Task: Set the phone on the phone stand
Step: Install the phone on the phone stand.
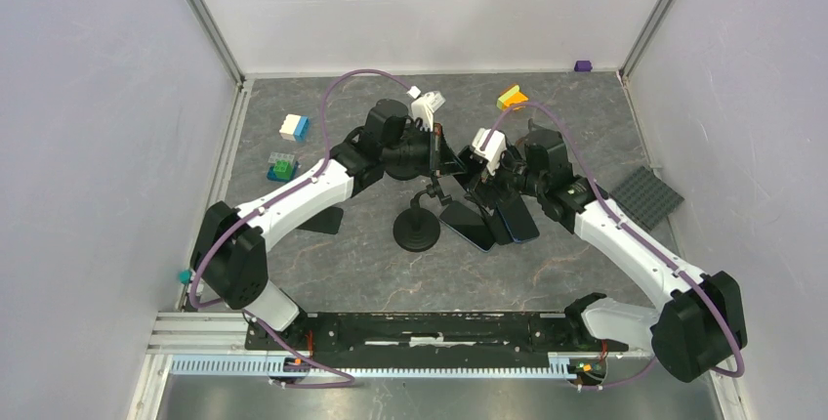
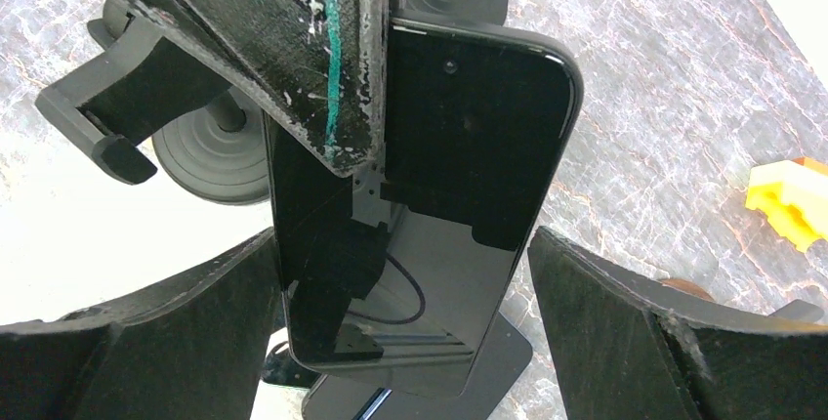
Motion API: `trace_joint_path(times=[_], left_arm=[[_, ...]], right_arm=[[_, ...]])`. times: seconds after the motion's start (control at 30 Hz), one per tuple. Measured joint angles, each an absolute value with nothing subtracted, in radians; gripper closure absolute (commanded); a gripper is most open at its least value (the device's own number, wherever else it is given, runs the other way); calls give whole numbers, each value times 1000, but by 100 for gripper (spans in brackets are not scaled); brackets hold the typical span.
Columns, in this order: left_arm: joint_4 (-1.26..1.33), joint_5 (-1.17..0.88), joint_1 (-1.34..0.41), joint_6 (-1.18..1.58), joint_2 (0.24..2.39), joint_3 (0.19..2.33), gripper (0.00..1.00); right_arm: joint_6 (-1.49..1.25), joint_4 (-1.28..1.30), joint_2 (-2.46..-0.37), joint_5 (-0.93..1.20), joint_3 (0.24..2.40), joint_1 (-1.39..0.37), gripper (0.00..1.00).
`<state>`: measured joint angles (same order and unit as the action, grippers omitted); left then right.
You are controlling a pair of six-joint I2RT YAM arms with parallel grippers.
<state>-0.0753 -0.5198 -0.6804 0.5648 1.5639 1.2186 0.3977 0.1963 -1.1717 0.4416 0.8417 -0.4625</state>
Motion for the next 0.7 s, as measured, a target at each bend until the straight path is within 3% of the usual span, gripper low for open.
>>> trace_joint_path(times=[0.27,0.7], left_arm=[[-44,-537,-671,577,1559,1208,98],[6,-554,-656,609,1542,1183,98]], right_arm=[[397,192,-1172,431,833,-463,2],[392,181,-1172,409,820,-463,12]])
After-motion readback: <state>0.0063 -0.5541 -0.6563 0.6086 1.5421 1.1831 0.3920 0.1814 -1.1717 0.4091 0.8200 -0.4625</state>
